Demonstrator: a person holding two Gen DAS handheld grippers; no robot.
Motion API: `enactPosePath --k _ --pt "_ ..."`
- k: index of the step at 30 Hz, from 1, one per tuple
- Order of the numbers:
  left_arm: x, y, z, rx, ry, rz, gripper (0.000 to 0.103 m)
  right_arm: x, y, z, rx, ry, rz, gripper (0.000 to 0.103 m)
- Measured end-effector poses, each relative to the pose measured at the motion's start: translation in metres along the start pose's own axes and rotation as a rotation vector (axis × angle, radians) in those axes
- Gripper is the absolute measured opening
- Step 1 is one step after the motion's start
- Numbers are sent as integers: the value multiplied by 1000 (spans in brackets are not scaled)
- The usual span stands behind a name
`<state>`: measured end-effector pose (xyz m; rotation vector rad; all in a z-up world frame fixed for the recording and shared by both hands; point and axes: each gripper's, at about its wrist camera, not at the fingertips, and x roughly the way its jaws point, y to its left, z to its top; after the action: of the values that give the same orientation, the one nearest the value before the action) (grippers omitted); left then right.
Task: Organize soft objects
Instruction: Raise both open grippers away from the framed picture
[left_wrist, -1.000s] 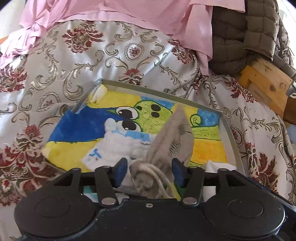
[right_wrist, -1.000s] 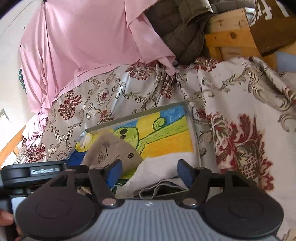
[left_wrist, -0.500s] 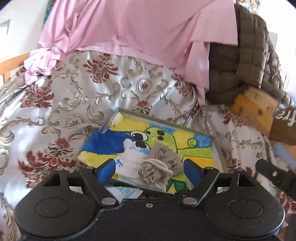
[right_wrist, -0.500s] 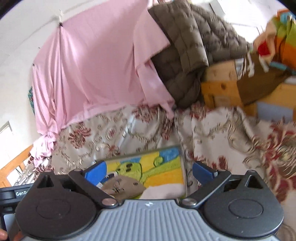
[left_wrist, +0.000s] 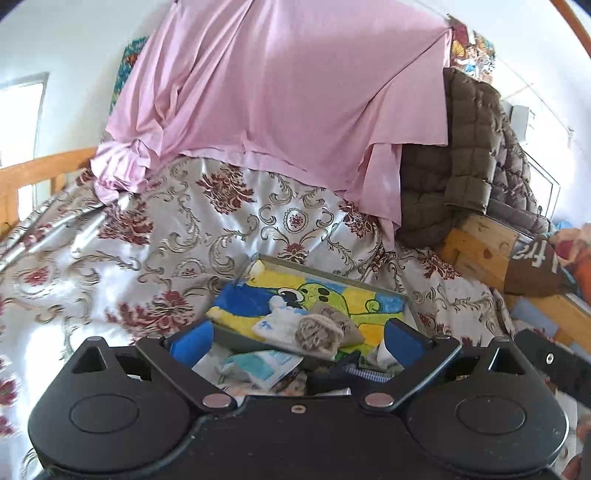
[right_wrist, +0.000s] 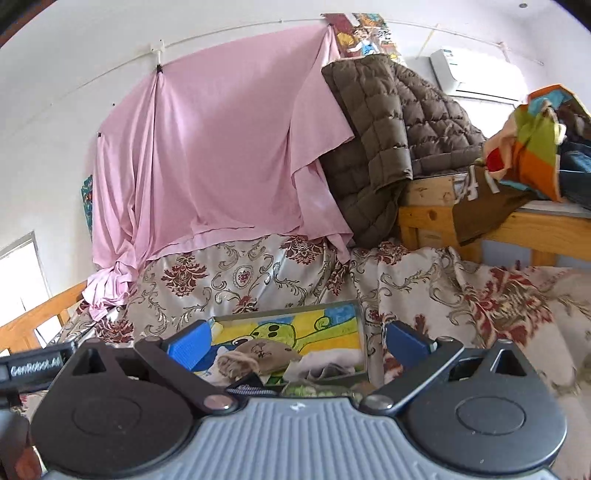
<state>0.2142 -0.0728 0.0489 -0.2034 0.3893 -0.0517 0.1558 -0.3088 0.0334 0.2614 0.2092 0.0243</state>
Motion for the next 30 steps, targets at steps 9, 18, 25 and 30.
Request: enactPosePath --k 9,18,25,30 --pt "-61 16 -33 7 -4 -31 102 -44 3 -16 41 27 -24 103" --pt "-100 29 -50 36 -21 -16 102 -73 21 -34 -29 64 -37 103" --pt "-123 41 -68 52 -46 31 102 -92 33 -45 -67 92 -55 103" --pt "-126 47 -82 91 3 60 102 -95 39 -51 -100 139 -76 103"
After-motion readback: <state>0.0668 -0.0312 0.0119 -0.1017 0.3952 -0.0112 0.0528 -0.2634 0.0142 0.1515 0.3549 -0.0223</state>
